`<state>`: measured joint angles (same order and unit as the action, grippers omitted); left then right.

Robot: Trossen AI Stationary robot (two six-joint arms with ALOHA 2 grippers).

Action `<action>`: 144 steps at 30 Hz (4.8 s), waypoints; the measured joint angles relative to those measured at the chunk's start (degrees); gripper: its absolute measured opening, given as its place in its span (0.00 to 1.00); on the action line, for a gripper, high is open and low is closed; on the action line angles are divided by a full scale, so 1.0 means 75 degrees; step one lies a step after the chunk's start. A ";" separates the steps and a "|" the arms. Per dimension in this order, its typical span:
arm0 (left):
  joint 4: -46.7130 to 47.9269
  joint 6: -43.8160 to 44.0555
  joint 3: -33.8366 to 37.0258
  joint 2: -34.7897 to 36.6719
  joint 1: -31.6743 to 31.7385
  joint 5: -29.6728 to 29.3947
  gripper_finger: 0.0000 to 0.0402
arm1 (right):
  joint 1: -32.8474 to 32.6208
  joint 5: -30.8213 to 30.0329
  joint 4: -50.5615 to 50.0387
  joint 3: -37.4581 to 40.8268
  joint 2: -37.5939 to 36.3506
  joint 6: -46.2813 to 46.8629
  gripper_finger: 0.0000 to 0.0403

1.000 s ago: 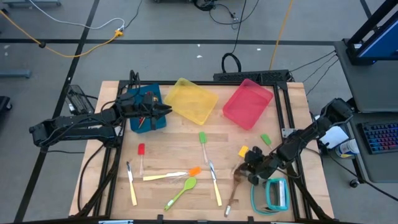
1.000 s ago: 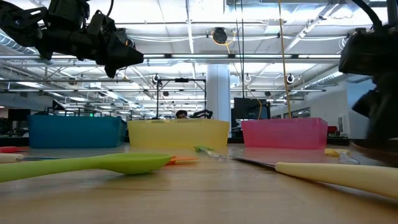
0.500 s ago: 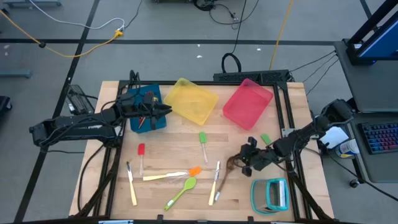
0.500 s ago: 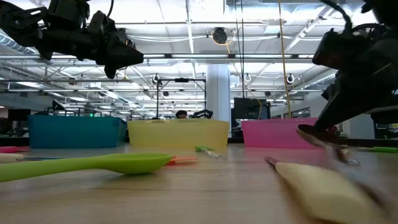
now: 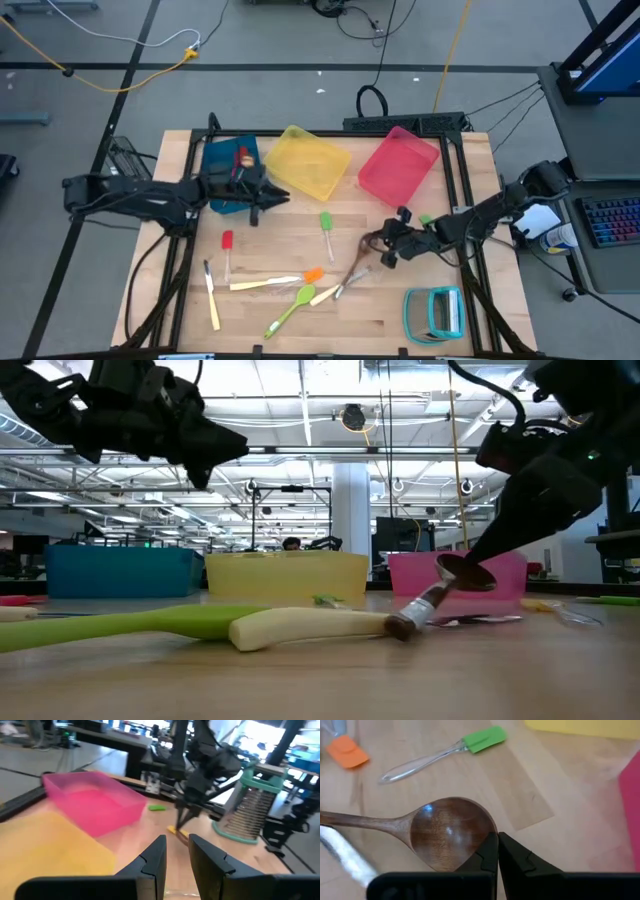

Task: Pick & Place Kitchen Items
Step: Put the wooden serving spoon into the blue bin

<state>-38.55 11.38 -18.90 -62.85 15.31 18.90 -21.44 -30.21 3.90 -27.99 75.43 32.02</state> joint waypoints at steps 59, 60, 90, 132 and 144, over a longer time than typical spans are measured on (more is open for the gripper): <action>0.1755 0.1271 -0.6446 -0.8128 -0.1359 0.2458 0.36 | 0.1068 0.0029 0.1890 0.0000 -0.0005 -0.2567 0.00; 0.1749 0.1275 -0.6446 -0.8128 -0.1359 0.2457 0.32 | 0.1068 0.0031 0.1897 0.0000 -0.0005 -0.2569 0.00; 0.1274 0.1846 -0.6458 -0.8102 -0.1118 0.2742 0.16 | 0.1064 -0.0394 0.3434 -0.0003 0.0004 -0.4685 0.33; 1.0293 -0.0653 -0.6434 -0.3752 -0.0711 -0.2427 0.08 | 0.1214 -0.0948 0.3955 0.0000 -0.0002 -0.5224 0.35; 1.3050 0.0024 -0.6430 -0.2291 -0.0297 -0.4658 0.11 | 0.1214 -0.0939 0.3963 0.0000 -0.0002 -0.5195 0.35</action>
<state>59.33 11.55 -67.12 -80.03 13.09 -16.04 -12.34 -37.26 33.63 -27.99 75.42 -6.94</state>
